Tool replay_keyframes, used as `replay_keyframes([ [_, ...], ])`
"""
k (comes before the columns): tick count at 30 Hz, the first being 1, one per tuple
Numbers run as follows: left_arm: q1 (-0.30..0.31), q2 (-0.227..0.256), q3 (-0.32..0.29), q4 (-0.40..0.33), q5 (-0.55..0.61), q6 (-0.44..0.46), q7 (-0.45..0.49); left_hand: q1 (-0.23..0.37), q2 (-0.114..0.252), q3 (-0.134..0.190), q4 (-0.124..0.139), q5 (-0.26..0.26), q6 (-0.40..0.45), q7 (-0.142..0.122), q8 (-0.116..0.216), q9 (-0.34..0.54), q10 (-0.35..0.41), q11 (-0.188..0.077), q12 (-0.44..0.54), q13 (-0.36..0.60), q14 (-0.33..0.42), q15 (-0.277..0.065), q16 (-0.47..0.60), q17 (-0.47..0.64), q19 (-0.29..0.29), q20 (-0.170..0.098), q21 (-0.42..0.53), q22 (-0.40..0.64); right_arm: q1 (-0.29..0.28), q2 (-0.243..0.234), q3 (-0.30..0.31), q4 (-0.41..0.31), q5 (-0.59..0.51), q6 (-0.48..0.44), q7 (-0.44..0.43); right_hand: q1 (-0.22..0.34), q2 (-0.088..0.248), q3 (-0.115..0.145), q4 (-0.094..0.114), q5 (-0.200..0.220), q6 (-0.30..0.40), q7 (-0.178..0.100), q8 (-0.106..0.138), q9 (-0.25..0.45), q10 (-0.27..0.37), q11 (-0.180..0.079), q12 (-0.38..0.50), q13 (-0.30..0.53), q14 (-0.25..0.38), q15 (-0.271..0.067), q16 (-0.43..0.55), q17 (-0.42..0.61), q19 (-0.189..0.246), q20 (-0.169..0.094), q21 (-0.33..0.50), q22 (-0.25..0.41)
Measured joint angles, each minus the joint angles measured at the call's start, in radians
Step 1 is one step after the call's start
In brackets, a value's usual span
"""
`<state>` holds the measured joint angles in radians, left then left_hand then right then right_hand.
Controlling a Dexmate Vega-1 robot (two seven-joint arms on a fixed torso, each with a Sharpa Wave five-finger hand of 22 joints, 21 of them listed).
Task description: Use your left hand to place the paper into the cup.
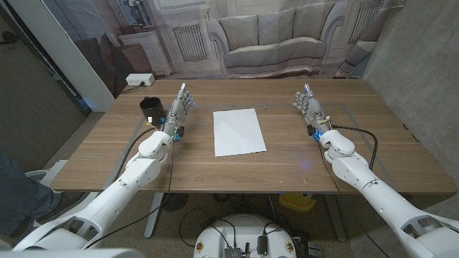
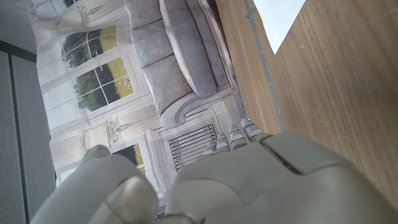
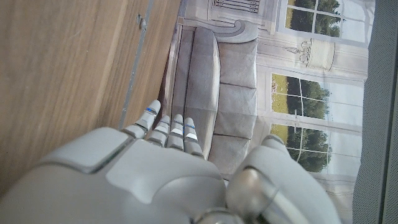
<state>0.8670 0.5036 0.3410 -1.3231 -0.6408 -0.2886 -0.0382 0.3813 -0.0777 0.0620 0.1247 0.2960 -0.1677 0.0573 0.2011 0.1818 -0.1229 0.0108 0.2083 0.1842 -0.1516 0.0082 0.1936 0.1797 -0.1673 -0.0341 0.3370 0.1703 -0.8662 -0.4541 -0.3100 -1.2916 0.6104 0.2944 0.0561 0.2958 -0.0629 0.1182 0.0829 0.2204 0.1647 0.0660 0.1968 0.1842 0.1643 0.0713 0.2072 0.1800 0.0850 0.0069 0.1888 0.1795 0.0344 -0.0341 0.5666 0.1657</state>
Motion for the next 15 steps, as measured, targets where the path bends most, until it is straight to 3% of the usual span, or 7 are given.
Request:
replay_keyframes([
  [15, 0.008, -0.051, -0.069, 0.002, 0.055, 0.025, -0.056, 0.006, 0.006, 0.0, 0.0, 0.007, 0.0, 0.0, 0.004, 0.002, 0.015, -0.004, 0.007, 0.0, 0.009, 0.002, 0.0, 0.0, 0.0, 0.0, 0.0, 0.0, -0.04, 0.115, 0.127, -0.016, -0.119, -0.037, 0.05, 0.0, 0.0, 0.0, 0.0, 0.0, 0.007, -0.004, 0.0, 0.0, 0.009, -0.001, 0.0, 0.0, 0.009, -0.002, 0.0, 0.0, 0.004, -0.004, 0.0, 0.0],
])
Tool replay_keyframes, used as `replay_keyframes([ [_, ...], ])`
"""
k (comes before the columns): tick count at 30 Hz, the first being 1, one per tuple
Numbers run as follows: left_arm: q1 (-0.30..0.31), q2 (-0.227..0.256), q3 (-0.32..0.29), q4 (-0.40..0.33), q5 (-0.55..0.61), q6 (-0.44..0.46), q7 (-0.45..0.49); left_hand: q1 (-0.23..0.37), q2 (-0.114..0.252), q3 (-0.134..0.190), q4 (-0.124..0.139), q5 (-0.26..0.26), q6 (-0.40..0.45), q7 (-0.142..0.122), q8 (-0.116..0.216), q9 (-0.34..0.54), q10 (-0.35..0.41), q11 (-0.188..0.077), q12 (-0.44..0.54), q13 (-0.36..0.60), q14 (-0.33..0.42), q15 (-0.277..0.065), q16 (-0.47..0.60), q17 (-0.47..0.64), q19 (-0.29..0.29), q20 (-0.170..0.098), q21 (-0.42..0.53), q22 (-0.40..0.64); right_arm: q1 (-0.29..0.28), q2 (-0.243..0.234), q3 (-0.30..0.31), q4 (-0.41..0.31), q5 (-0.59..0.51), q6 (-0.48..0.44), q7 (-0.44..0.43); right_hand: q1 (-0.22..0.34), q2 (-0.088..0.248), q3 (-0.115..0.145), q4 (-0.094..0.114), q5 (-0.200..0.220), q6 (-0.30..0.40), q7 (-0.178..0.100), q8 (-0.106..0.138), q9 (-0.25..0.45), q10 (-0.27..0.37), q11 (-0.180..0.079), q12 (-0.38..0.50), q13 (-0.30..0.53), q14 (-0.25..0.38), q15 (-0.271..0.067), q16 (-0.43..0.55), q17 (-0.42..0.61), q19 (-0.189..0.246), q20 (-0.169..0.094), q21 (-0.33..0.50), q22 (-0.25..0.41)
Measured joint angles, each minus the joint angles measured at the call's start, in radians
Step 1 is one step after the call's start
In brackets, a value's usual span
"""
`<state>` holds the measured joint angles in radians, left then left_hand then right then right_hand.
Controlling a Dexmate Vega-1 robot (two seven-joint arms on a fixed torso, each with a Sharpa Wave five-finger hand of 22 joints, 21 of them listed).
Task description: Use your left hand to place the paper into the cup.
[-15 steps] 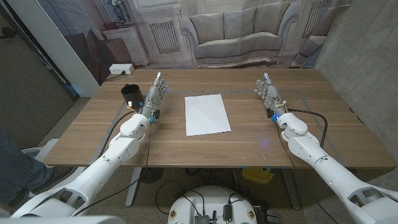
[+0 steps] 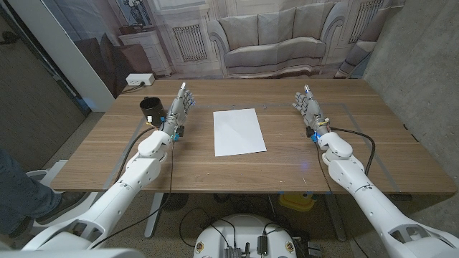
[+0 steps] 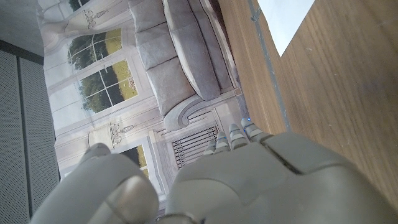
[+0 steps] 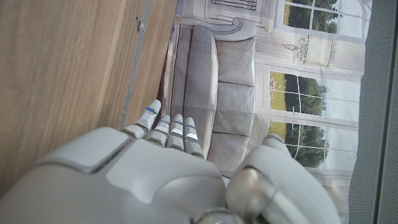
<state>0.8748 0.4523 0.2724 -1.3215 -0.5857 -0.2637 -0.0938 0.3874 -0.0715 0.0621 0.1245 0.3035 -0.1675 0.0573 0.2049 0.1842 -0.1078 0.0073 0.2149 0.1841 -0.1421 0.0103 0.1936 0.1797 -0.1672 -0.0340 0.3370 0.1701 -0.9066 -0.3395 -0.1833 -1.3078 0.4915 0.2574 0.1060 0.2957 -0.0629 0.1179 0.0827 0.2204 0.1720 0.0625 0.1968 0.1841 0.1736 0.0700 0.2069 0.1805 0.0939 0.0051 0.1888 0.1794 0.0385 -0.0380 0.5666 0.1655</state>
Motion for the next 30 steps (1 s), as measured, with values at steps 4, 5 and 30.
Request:
replay_keyframes([
  [4, 0.001, -0.01, -0.017, -0.004, 0.013, 0.004, -0.011, 0.003, 0.003, 0.0, 0.0, 0.0, 0.0, 0.0, 0.0, 0.0, 0.0, 0.0, 0.0, 0.0, 0.006, -0.002, 0.008, 0.0, 0.0, 0.0, 0.0, 0.0, -0.008, 0.022, 0.025, -0.008, -0.028, -0.009, 0.009, 0.0, 0.0, 0.0, 0.0, 0.0, 0.003, 0.003, 0.0, 0.0, 0.001, 0.001, 0.0, 0.0, 0.0, 0.0, 0.0, 0.0, 0.0, 0.0, -0.005, 0.0],
  [5, 0.003, -0.012, -0.021, -0.008, 0.018, 0.004, -0.015, 0.003, 0.003, 0.0, 0.0, 0.0, 0.0, 0.0, 0.0, 0.0, 0.0, 0.0, 0.0, 0.0, 0.01, 0.0, 0.008, 0.0, 0.0, 0.0, 0.0, 0.0, -0.011, 0.029, 0.033, -0.01, -0.033, -0.01, 0.011, 0.0, 0.0, 0.0, 0.0, 0.0, 0.003, 0.003, 0.0, 0.0, 0.001, 0.001, 0.0, 0.0, 0.0, 0.0, 0.0, 0.0, 0.0, 0.0, -0.005, 0.0],
  [30, 0.026, -0.017, -0.025, -0.077, 0.106, -0.007, -0.013, 0.03, 0.024, 0.004, -0.01, 0.004, 0.04, -0.011, 0.008, 0.0, 0.043, -0.018, 0.004, 0.0, 0.038, -0.009, 0.008, 0.0, 0.0, 0.0, -0.008, 0.0, -0.05, 0.066, 0.098, -0.052, -0.09, -0.024, 0.03, 0.001, 0.001, 0.0, 0.0, 0.0, 0.003, 0.003, 0.0, 0.0, 0.001, 0.001, 0.0, 0.0, 0.0, 0.0, 0.0, 0.0, 0.009, 0.003, -0.017, 0.0],
])
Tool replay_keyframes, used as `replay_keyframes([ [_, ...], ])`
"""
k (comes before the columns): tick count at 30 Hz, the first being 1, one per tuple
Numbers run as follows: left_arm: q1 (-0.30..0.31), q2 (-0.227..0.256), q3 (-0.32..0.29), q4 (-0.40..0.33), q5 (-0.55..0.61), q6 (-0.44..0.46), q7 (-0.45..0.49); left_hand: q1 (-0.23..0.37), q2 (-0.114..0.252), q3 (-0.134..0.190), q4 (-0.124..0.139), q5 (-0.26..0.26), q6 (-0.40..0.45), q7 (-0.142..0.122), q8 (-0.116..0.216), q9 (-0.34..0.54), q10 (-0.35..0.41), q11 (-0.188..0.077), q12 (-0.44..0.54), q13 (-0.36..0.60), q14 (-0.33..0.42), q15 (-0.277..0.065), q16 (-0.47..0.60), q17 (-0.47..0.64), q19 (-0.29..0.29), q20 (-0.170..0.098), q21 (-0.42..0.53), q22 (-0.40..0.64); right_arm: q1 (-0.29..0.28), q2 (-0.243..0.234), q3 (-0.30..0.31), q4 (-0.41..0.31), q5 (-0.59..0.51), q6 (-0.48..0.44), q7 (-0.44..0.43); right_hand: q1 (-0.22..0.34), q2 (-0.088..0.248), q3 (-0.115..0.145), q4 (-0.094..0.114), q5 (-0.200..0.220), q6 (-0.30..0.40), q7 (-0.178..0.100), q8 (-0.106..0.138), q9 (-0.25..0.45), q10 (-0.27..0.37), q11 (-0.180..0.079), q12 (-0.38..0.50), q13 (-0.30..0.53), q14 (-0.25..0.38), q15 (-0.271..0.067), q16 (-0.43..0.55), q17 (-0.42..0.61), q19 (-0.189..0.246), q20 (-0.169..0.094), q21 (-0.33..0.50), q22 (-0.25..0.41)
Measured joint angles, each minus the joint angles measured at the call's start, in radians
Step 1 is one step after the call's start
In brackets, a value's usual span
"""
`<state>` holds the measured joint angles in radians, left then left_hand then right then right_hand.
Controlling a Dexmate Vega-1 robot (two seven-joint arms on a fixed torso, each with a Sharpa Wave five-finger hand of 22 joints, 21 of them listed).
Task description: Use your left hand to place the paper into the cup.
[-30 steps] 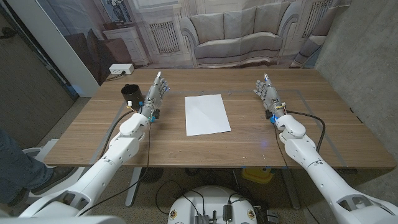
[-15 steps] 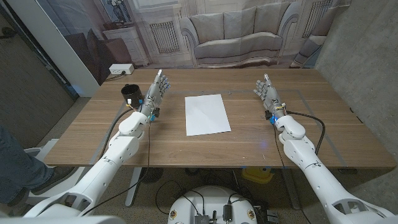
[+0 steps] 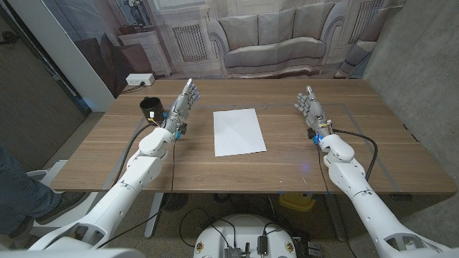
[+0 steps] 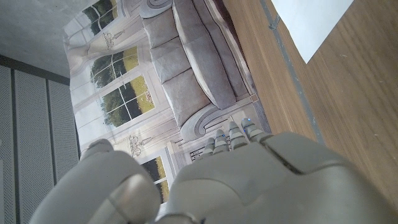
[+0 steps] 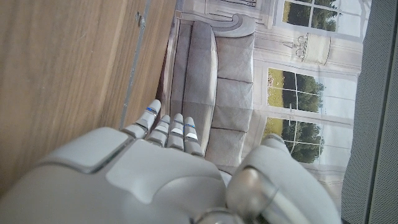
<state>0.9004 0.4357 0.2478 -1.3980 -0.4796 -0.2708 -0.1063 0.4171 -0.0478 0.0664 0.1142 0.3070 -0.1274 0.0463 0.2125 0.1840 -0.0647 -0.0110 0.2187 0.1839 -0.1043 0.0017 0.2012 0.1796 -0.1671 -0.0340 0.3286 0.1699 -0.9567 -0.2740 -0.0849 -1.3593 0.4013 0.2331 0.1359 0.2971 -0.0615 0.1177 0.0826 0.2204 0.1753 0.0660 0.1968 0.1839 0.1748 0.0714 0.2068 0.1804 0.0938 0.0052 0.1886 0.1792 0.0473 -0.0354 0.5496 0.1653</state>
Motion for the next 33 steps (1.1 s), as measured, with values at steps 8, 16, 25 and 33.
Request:
replay_keyframes([
  [8, -0.012, 0.008, 0.036, -0.012, 0.05, -0.013, 0.033, 0.008, 0.006, -0.002, -0.002, 0.0, 0.016, -0.005, 0.0, 0.0, 0.014, -0.003, 0.008, 0.0, 0.019, -0.002, 0.0, 0.0, 0.0, 0.0, 0.0, 0.0, -0.012, -0.002, 0.011, -0.014, -0.002, -0.006, -0.005, 0.003, 0.003, 0.0, 0.0, 0.0, 0.0, 0.0, 0.0, 0.0, 0.0, 0.0, 0.0, 0.0, 0.0, 0.0, 0.0, 0.0, 0.0, 0.0, 0.0, 0.0],
  [16, -0.02, 0.02, 0.066, -0.021, 0.086, -0.033, 0.059, 0.021, 0.008, 0.0, -0.008, 0.0, 0.037, -0.005, 0.008, 0.0, 0.034, -0.005, 0.008, 0.0, 0.034, -0.005, 0.006, 0.0, 0.019, -0.003, 0.0, 0.0, -0.019, -0.003, 0.016, -0.02, -0.002, -0.008, -0.01, 0.003, 0.003, 0.0, 0.0, 0.0, 0.0, 0.0, 0.0, 0.0, 0.0, 0.0, 0.0, 0.0, 0.004, 0.004, 0.0, 0.0, 0.0, 0.0, -0.007, 0.0],
  [25, -0.025, 0.037, 0.097, -0.025, 0.142, -0.081, 0.107, 0.033, 0.01, 0.001, -0.015, 0.004, 0.068, -0.011, 0.012, 0.0, 0.054, -0.007, 0.017, 0.0, 0.057, -0.014, 0.008, 0.0, 0.045, -0.002, 0.0, 0.005, -0.032, -0.003, 0.021, -0.033, -0.001, -0.007, -0.019, 0.003, 0.003, 0.0, 0.0, 0.0, 0.0, 0.0, 0.0, 0.0, 0.0, 0.0, 0.0, 0.0, 0.004, 0.004, 0.0, 0.0, 0.011, 0.0, -0.007, 0.0],
  [33, -0.033, 0.055, 0.122, -0.026, 0.178, -0.106, 0.143, 0.039, 0.016, 0.001, -0.015, 0.004, 0.08, -0.012, 0.016, 0.0, 0.071, -0.01, 0.016, 0.0, 0.077, -0.016, 0.008, 0.0, 0.065, 0.0, 0.0, 0.005, -0.037, -0.002, 0.021, -0.04, -0.003, -0.001, -0.031, 0.006, 0.007, 0.0, 0.0, 0.0, 0.004, 0.004, 0.0, 0.0, 0.0, 0.0, 0.0, 0.0, 0.004, 0.004, 0.0, 0.0, 0.011, 0.0, -0.015, 0.005],
])
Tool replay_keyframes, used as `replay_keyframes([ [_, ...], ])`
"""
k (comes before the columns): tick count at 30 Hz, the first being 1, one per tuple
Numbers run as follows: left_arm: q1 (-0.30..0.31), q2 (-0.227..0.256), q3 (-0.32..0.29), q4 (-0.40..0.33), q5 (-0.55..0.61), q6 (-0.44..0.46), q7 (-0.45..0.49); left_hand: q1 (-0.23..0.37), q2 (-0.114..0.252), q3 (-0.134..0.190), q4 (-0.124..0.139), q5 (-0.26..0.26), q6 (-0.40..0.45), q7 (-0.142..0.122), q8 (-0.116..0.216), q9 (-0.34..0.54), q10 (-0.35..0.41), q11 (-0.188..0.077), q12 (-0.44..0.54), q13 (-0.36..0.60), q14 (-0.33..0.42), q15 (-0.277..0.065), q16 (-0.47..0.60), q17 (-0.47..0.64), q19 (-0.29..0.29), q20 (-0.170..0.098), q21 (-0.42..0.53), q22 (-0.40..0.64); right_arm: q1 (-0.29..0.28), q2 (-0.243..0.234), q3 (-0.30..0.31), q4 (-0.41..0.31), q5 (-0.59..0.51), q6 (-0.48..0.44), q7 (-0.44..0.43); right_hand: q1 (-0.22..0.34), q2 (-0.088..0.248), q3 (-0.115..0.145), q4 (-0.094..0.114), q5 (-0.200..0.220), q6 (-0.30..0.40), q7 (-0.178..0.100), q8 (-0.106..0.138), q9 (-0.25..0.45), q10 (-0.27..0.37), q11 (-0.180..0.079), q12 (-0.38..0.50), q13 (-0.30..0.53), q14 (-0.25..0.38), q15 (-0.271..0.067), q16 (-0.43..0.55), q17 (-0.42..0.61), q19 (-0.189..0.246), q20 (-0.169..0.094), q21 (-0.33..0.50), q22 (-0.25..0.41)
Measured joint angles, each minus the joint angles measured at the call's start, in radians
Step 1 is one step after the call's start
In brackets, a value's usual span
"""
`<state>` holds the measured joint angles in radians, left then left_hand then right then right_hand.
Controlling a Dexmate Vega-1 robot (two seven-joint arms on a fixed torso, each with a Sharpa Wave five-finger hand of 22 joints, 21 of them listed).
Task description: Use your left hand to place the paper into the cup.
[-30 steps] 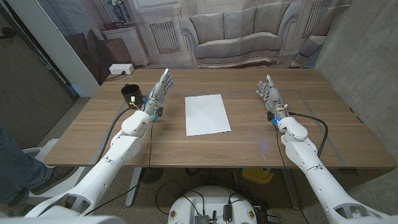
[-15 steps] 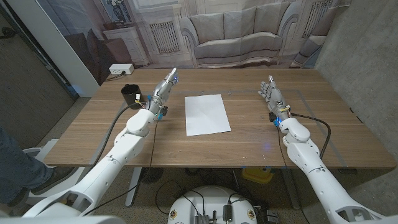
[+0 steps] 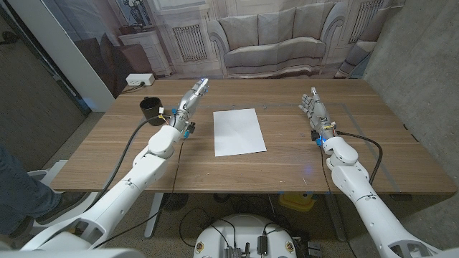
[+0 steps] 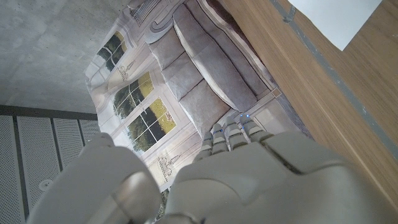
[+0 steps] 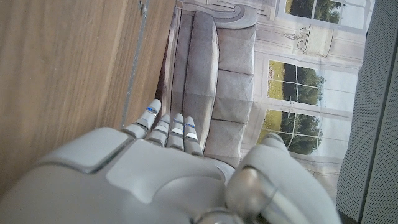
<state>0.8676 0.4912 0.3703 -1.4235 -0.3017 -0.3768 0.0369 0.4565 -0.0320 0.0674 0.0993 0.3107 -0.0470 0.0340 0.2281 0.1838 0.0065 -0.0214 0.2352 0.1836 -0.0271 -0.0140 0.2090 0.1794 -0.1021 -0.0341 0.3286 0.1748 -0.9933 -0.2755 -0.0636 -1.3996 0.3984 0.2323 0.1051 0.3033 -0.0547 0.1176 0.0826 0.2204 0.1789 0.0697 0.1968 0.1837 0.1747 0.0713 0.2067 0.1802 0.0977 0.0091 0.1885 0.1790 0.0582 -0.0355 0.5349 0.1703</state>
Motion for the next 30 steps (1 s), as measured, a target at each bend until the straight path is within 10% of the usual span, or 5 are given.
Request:
replay_keyframes([
  [30, -0.02, 0.057, 0.065, -0.02, 0.14, -0.049, 0.137, 0.025, 0.004, -0.004, -0.012, 0.004, 0.068, -0.01, 0.008, 0.0, 0.068, -0.021, 0.006, 0.005, 0.058, -0.017, 0.008, 0.0, 0.051, 0.001, -0.007, 0.0, 0.013, 0.022, 0.006, 0.038, 0.007, 0.034, 0.0, -0.004, 0.004, 0.0, 0.0, 0.0, 0.004, 0.004, 0.0, 0.0, 0.0, 0.0, 0.0, 0.0, 0.014, 0.003, 0.007, 0.0, 0.002, -0.002, -0.015, 0.0],
])
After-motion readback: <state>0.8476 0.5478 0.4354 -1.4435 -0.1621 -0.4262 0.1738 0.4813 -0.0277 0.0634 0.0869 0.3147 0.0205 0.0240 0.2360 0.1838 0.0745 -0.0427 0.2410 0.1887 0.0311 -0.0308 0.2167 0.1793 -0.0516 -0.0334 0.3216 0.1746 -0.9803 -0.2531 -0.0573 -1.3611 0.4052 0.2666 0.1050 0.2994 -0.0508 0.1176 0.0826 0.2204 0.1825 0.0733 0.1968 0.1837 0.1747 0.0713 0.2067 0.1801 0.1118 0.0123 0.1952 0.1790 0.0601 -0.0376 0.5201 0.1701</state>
